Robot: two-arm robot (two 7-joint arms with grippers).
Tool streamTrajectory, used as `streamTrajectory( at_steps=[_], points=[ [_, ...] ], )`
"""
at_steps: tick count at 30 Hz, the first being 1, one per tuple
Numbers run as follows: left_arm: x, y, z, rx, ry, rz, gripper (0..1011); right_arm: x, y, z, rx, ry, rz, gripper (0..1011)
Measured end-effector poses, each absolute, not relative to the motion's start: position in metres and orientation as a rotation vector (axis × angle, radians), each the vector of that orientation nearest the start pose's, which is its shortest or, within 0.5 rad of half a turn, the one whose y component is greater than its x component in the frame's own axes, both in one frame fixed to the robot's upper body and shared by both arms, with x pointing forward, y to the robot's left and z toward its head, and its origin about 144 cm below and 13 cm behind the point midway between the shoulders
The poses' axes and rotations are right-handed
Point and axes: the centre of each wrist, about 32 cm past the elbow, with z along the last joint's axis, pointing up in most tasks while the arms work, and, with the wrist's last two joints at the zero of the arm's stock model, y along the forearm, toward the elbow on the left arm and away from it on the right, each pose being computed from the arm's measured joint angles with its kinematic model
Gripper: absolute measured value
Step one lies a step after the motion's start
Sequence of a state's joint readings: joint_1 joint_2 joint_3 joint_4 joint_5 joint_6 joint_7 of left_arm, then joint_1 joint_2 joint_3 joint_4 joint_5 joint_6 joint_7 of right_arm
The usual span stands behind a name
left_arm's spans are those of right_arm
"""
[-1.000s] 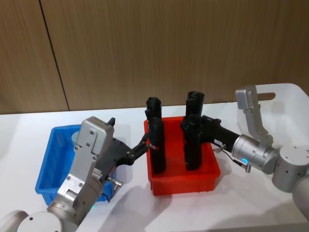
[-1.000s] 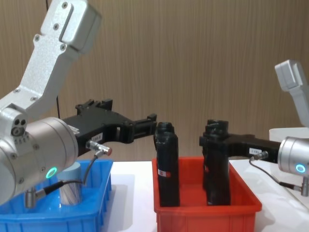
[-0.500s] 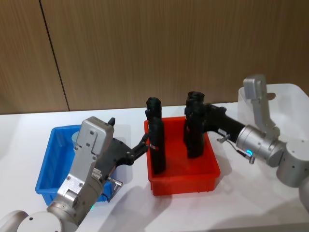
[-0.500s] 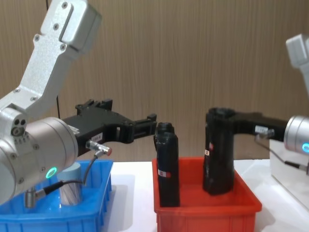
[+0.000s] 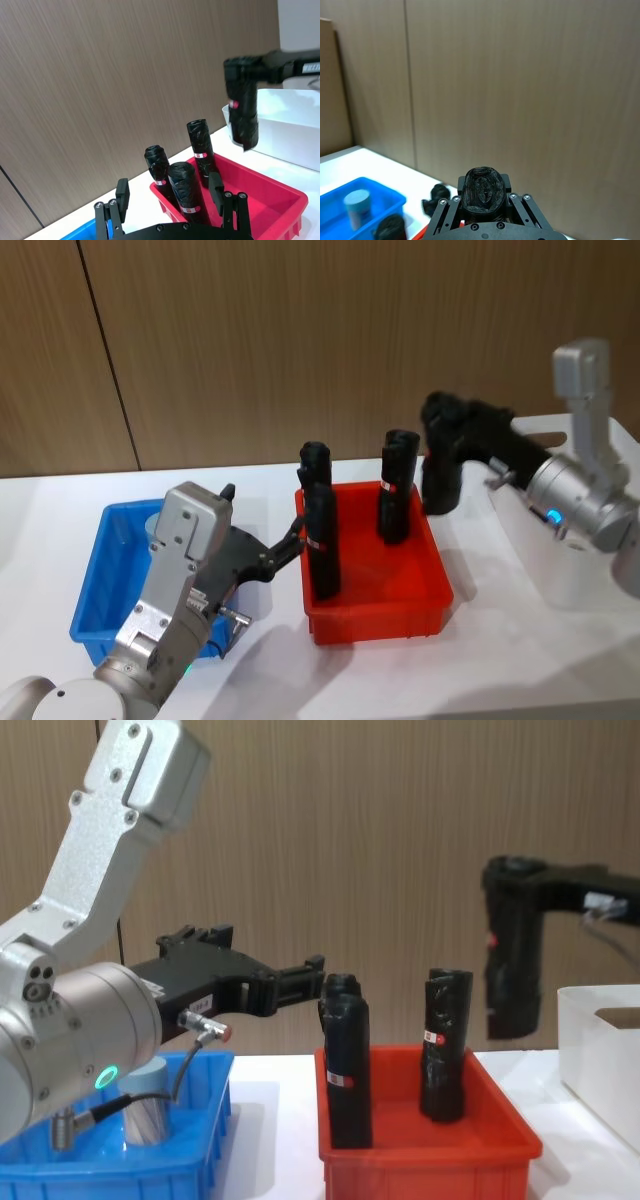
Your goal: Pick the cotton swabs from the blue box and place them into the white box.
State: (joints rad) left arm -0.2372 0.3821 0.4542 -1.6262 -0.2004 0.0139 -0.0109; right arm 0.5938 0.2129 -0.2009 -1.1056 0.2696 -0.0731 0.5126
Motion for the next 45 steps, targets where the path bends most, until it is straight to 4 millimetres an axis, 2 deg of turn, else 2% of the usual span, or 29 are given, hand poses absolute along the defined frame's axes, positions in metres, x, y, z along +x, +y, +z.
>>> streamTrajectory(
  at_steps=[9,15,29,37,38,40,41,44,45],
  points=[
    [0.492,0.198,1.204,0.061,-0.268,1.124,1004,0.599,-0.285,1.259,0.069,-0.221,-1.097,355],
    [0.492,0.198,1.204,0.061,-0.268,1.124,1004,0.591,-0.301,1.269,0.053,-0.249,-1.185,355],
    [0.492,0.198,1.204,0.061,-0.268,1.124,1004,0.582,-0.340,1.271,-0.001,-0.243,-1.381,356],
    [0.492,0.198,1.204,0.061,-0.268,1.124,1004,0.580,-0.355,1.267,-0.015,-0.227,-1.435,556],
    [0.492,0.198,1.204,0.061,-0.268,1.124,1004,0.580,-0.356,1.267,-0.015,-0.225,-1.441,616],
    [0.492,0.198,1.204,0.061,-0.268,1.124,1004,0.580,-0.358,1.266,-0.016,-0.223,-1.448,644],
    [0.492,0.198,1.204,0.061,-0.268,1.124,1004,0.579,-0.360,1.266,-0.016,-0.222,-1.453,714],
    [0.492,0.198,1.204,0.061,-0.268,1.124,1004,0.579,-0.362,1.265,-0.016,-0.221,-1.459,773],
    [0.492,0.198,1.204,0.061,-0.268,1.124,1004,0.579,-0.363,1.265,-0.015,-0.221,-1.462,827]
  ],
)
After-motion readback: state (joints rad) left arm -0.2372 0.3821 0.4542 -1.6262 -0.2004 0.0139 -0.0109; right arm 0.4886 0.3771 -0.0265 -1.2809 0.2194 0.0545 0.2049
